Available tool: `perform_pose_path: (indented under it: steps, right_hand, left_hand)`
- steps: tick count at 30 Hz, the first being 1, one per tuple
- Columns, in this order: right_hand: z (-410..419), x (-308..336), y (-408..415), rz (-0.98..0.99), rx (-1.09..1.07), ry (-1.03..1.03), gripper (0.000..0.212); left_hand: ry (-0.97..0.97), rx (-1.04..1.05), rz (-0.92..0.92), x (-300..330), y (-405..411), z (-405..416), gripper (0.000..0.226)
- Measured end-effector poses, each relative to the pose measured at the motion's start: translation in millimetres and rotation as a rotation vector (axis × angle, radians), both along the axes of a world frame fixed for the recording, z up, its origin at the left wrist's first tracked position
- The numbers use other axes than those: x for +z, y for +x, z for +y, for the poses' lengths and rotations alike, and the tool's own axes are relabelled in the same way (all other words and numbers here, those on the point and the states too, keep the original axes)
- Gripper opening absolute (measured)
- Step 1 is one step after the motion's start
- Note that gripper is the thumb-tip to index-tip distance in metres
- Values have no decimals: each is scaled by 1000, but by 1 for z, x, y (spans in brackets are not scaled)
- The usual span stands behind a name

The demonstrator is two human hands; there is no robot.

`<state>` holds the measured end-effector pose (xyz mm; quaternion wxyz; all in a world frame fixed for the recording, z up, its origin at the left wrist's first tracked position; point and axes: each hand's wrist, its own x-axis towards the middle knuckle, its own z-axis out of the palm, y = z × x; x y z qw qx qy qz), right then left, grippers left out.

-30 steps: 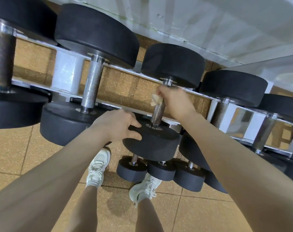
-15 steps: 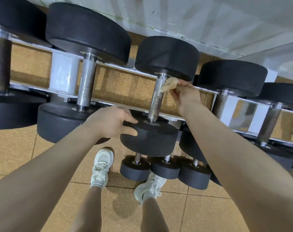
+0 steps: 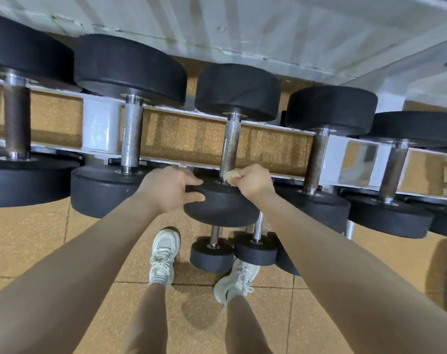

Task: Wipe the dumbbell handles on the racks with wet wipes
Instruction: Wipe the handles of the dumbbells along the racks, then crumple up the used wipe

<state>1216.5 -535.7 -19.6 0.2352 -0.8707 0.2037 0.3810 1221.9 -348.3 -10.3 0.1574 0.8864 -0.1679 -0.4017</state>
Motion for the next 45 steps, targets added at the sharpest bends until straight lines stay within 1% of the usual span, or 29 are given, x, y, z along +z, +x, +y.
perform_pose_path:
  steps: [1,3,5,7,8,10,11,13,15,17,19,21,24,27,29,31,35,37,39,41,43,45]
  right_hand:
    - [0,8,-2,27,18,10,27]
    - [2,27,0,-14,-32,34,28]
    - [5,54,3,-109,-113,68,26]
    - [7,84,0,-215,-65,42,24]
    - [8,98,-3,-253,-4,25,23]
    - [8,128,-14,-289,88,15,23]
    - [8,144,-22,-281,72,53,22]
    - [6,175,-39,-230,-40,204,21]
    - [6,206,-59,-266,-130,285,25]
    - [4,230,-83,-316,-261,302,33]
    - [0,248,-111,-337,-428,355,31]
    - [-11,259,-137,-358,-514,407,20]
    - [-37,276,-169,-421,-544,380,11]
    - [-69,298,-205,-499,-678,395,12]
    - [-94,311,-236,-533,-716,413,10]
    - [-120,319,-278,-563,-775,450,13]
    - [-172,327,-378,-598,-1050,626,22]
    - [-204,332,-432,-596,-1168,679,19]
    - [-236,340,-486,-566,-1219,654,14]
    - [-263,348,-539,-547,-1260,608,15]
    - [-289,351,-584,-567,-1322,559,26]
    - [-313,350,-620,-602,-1457,548,37]
  left_hand:
    - [37,-39,-32,5,-5,-3,48]
    - [71,-54,-68,18,-16,-7,52]
    - [28,43,-69,37,-23,-6,53]
    - [-57,129,-46,61,-24,-3,48]
    - [-87,134,-27,76,-25,-2,46]
    - [-134,108,-2,109,-26,0,45]
    - [-168,119,14,126,-28,-1,47]
    - [-237,192,71,158,-35,-5,53]
    - [-285,219,150,184,-45,-9,56]
    - [-298,140,222,202,-57,-15,56]
    - [-312,85,252,219,-67,-25,54]
    - [-372,107,251,236,-77,-42,51]
    - [-471,44,171,259,-96,-78,42]
    - [-521,-35,197,279,-126,-120,30]
    - [-561,-91,199,288,-156,-151,24]
    - [-598,-82,222,293,-190,-184,17]
    - [-625,-93,283,302,-273,-256,7]
    - [-641,-90,327,302,-320,-293,5]
    - [-618,-109,361,301,-366,-330,6]
    - [-608,-177,369,304,-410,-366,10]
    - [-620,-282,359,311,-448,-401,18]
    - [-633,-419,344,319,-481,-435,21]
